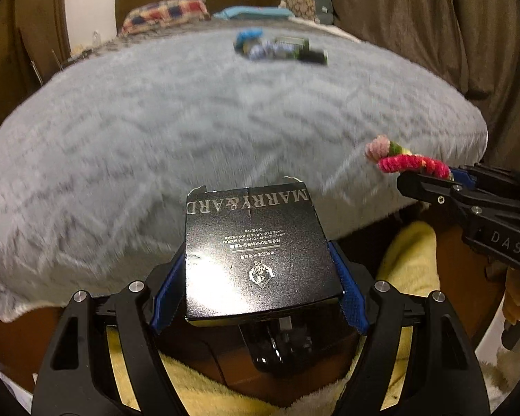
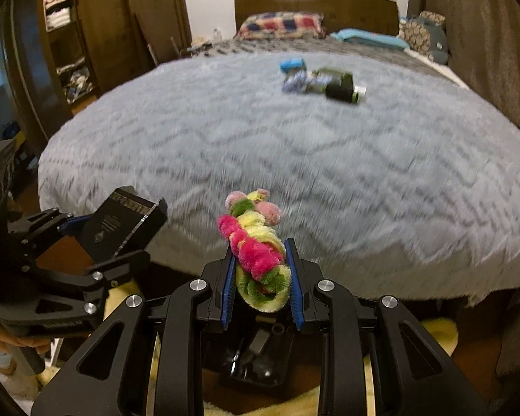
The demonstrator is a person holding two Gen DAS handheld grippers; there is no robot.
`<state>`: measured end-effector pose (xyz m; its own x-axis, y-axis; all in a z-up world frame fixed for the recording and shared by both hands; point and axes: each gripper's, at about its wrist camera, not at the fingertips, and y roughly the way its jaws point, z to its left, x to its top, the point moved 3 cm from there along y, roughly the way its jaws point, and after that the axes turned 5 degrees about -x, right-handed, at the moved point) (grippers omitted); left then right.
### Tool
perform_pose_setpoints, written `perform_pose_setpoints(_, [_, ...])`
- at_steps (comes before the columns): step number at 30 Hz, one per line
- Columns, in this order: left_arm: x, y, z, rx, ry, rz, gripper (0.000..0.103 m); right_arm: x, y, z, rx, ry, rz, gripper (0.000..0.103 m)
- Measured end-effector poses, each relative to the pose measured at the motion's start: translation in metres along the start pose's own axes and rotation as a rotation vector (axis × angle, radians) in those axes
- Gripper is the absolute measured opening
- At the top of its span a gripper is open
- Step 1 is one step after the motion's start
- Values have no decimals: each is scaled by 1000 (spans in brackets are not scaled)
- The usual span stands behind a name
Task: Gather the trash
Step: 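Lower the box and fuzzy toy into the black bin and open both grippers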
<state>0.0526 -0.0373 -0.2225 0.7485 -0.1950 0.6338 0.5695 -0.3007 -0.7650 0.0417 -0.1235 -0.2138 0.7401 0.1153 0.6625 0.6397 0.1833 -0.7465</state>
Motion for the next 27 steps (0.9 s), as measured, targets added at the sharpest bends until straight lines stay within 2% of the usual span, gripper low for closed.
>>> perform_pose_setpoints(6, [-27,28,0,-7,-20,84,72,-30,31,-4,-12,21,110,27])
perform_pose_setpoints(17, [-73,87,3,-55,-66,260,72,-77,87,1,16,33,308,27])
perform_pose_setpoints(22, [-82,103,3,-68,-75,307,73,-87,101,2,23,46,350,29])
perform_pose_setpoints(27, [-83,111,1,-78,-74,332,73,-88,106,0,36,73,353,34])
